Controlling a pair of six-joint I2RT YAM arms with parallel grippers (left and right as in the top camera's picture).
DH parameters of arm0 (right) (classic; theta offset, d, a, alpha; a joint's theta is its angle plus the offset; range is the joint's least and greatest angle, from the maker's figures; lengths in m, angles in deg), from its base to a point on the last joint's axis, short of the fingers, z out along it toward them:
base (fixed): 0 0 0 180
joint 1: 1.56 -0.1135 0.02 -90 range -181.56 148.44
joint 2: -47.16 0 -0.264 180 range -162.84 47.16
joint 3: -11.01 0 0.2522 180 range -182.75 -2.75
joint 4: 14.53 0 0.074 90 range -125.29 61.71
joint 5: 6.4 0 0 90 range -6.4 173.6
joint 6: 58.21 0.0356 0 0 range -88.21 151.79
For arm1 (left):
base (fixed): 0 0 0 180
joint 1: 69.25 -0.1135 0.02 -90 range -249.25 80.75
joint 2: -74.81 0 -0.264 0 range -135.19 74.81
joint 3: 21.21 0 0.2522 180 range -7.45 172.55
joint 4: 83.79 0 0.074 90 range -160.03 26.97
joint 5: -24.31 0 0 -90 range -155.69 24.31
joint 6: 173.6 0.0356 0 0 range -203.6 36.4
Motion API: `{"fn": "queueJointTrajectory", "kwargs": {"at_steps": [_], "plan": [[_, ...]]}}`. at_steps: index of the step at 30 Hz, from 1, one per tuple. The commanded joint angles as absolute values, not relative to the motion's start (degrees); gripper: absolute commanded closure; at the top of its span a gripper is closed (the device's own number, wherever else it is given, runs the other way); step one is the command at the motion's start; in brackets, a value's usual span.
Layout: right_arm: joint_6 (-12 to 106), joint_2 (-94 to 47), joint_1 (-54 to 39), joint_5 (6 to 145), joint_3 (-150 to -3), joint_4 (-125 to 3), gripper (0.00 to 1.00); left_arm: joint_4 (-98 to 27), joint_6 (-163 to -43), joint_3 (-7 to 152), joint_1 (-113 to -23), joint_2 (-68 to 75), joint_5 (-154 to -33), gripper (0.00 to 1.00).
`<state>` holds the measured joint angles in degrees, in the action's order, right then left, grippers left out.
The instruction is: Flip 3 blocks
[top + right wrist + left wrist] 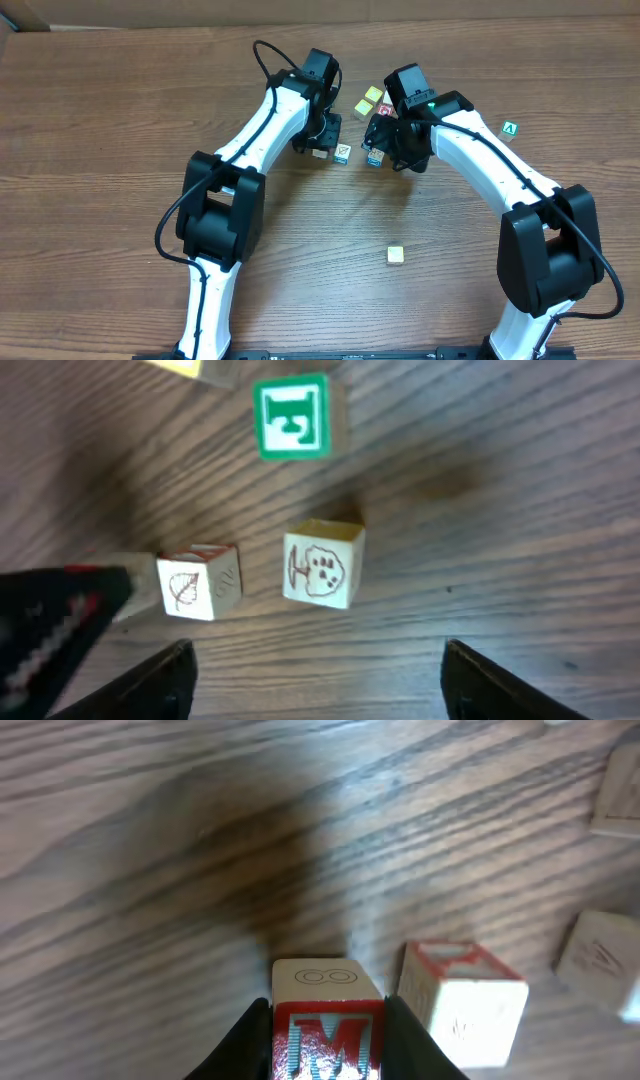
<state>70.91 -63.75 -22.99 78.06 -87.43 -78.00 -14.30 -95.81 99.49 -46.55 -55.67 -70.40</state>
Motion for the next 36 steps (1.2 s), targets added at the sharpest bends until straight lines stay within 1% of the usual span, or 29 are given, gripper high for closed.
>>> {"fn": "queueJointTrajectory", "kwargs": {"at_steps": [1,3,8,9,13,16,22,25,26,27,31,32,36], "plan": [[72.55,-65.74,-23.1,78.67,-87.06,-75.95,0.36,-11.03,-95.41,102.77,-47.63,-47.23,-69.7,0.78],[72.81,-66.92,-23.16,78.63,-87.06,-74.66,0.39,-9.12,-95.72,102.77,-47.63,-45.33,-69.72,0.77],[72.79,-69.63,-23.77,78.65,-87.06,-71.77,0.39,-5.04,-96.02,102.72,-47.58,-44.24,-69.72,0.77],[72.79,-70.24,-24.04,78.74,-87.06,-70.94,0.41,-4.27,-96.02,102.2,-47.52,-44.35,-69.7,0.77],[73.9,-71.51,-24.1,80.05,-87.06,-70.38,0.42,-4.21,-96.02,100.89,-47.47,-44.37,-69.68,0.78],[74.51,-72.76,-24.12,80.14,-87.06,-70.38,0.49,-3.75,-95.96,100.65,-47.49,-44.37,-69.5,0.77],[75.54,-73.26,-24.43,80.12,-86.95,-70.79,0.52,-3.4,-95.81,100.62,-47.49,-44.37,-69.5,0.76],[75.54,-73.24,-24.87,79.77,-86.95,-71.16,0.62,-2.92,-95.83,100.62,-47.49,-44.37,-69.5,0.76],[75.54,-73.24,-24.95,79.37,-86.95,-71.49,0.68,-2.65,-95.81,100.65,-47.49,-44.37,-69.48,0.76],[75.52,-73.24,-24.98,79.24,-86.97,-71.73,0.71,-2.39,-95.81,100.62,-47.49,-44.37,-69.39,0.76],[75.12,-72.58,-24.93,79.24,-88.0,-75.14,0.71,-0.69,-95.83,100.65,-47.49,-44.37,-67.42,0.76],[74.86,-72.25,-24.95,78.94,-88.57,-76.54,0.75,-0.18,-95.85,100.65,-47.49,-44.37,-67.12,0.76],[73.33,-69.54,-25.41,78.39,-89.99,-85.65,0.75,1.83,-96.05,100.65,-47.49,-44.37,-67.14,0.76]]}}
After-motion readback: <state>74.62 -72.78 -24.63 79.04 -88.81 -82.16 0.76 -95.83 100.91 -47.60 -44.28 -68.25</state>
